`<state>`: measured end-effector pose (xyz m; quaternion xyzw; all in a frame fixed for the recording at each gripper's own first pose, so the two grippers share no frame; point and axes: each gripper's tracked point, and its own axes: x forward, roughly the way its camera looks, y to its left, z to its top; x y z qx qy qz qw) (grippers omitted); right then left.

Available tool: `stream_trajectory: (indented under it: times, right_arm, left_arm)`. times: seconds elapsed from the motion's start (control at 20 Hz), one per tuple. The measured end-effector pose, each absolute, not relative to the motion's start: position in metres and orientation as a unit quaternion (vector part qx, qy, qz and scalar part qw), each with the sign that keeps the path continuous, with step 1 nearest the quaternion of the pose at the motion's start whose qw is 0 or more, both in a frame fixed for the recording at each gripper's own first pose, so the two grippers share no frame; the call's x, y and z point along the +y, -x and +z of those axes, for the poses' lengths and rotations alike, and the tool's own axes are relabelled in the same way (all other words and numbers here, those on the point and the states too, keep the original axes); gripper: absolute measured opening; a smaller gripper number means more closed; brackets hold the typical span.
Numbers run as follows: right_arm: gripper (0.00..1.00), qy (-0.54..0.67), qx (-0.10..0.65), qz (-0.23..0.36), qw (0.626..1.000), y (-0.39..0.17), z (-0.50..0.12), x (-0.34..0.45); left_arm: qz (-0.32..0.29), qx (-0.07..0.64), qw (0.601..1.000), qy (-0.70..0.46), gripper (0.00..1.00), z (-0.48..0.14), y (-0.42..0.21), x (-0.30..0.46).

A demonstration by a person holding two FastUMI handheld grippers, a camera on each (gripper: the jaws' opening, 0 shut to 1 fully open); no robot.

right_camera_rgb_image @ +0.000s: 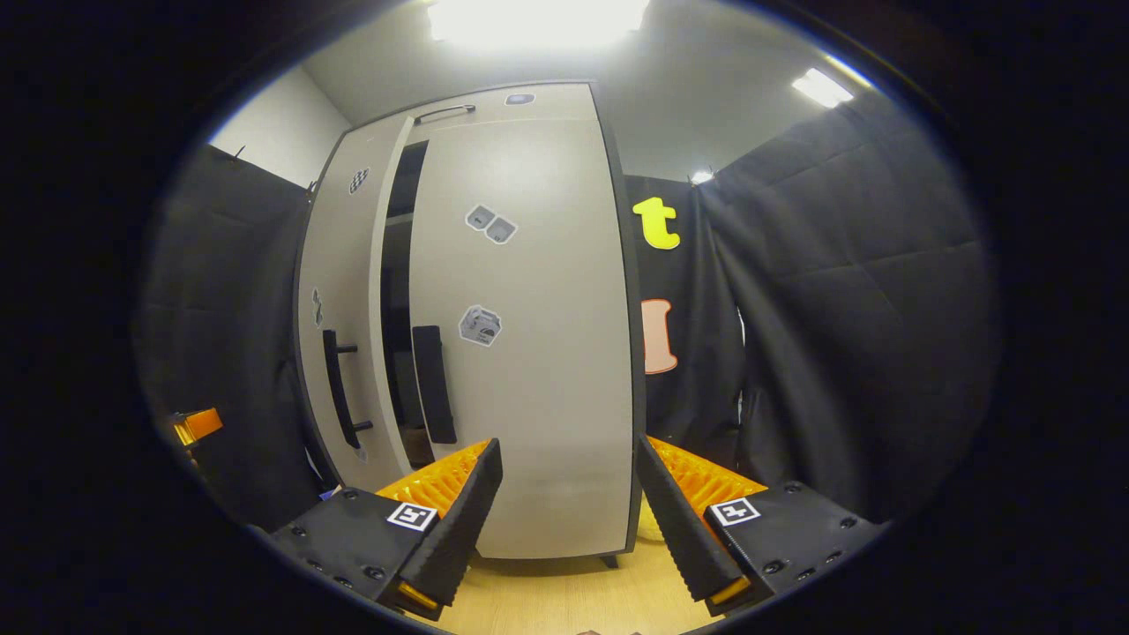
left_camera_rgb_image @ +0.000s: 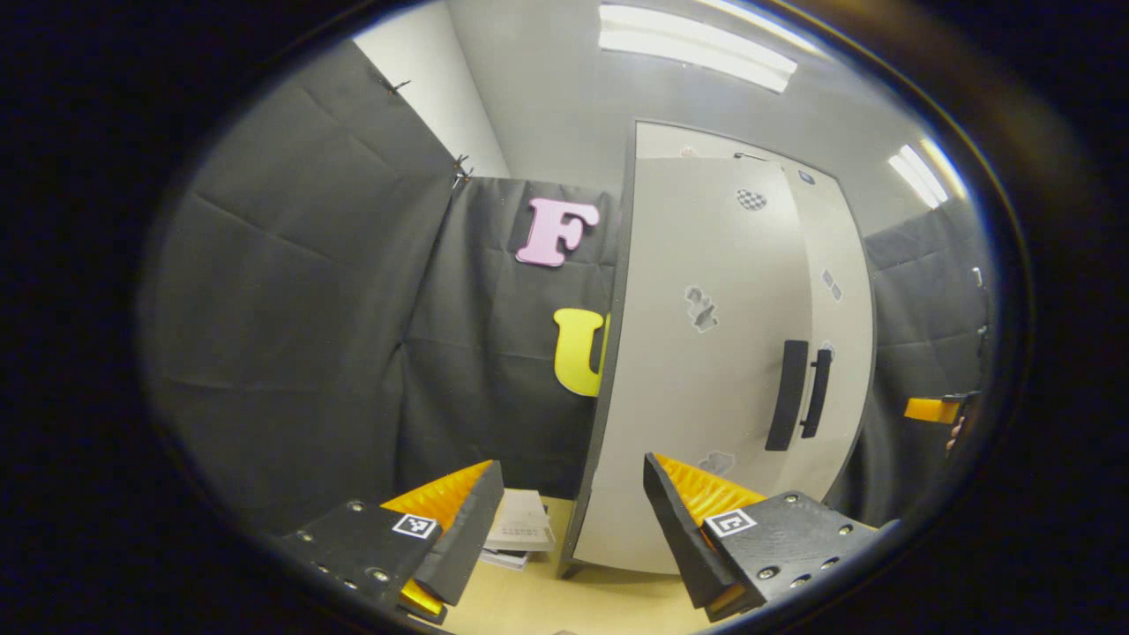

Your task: Grab one shoe with the right hand and put it into the shoe cabinet, grab the other shoe with the left hand and put it into the shoe cabinet; then close the right door with the right hand and the left door with the left hand.

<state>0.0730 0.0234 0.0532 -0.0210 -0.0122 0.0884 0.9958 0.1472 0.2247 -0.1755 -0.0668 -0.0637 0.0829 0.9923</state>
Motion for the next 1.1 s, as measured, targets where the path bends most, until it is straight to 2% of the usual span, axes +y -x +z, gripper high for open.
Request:
stream_trajectory:
  times: [0.05, 0.5, 0.9, 0.95, 1.1]
  right_arm:
    - [0.96, 0.023, -0.011, 0.084, 0.996, -0.077, 0.055, 0.021]
    - [0.96, 0.007, 0.000, 0.053, 0.999, -0.087, 0.065, 0.002]
    - [0.97, 0.016, 0.018, 0.061, 0.998, -0.092, 0.061, 0.017]
    - [0.98, 0.016, 0.022, 0.065, 0.998, -0.094, 0.060, 0.021]
    - [0.98, 0.024, 0.035, 0.075, 0.996, -0.096, 0.057, 0.033]
  left_arm:
    - [0.088, -0.065, 0.992, 0.070, 0.93, -0.175, -0.146, 0.224]
    - [0.111, -0.059, 0.989, 0.075, 0.93, -0.188, -0.150, 0.236]
    - [0.099, -0.087, 0.987, 0.089, 0.93, -0.185, -0.145, 0.239]
    - [0.100, -0.086, 0.988, 0.084, 0.99, -0.187, -0.145, 0.239]
    - [0.112, -0.076, 0.987, 0.081, 0.99, -0.197, -0.153, 0.240]
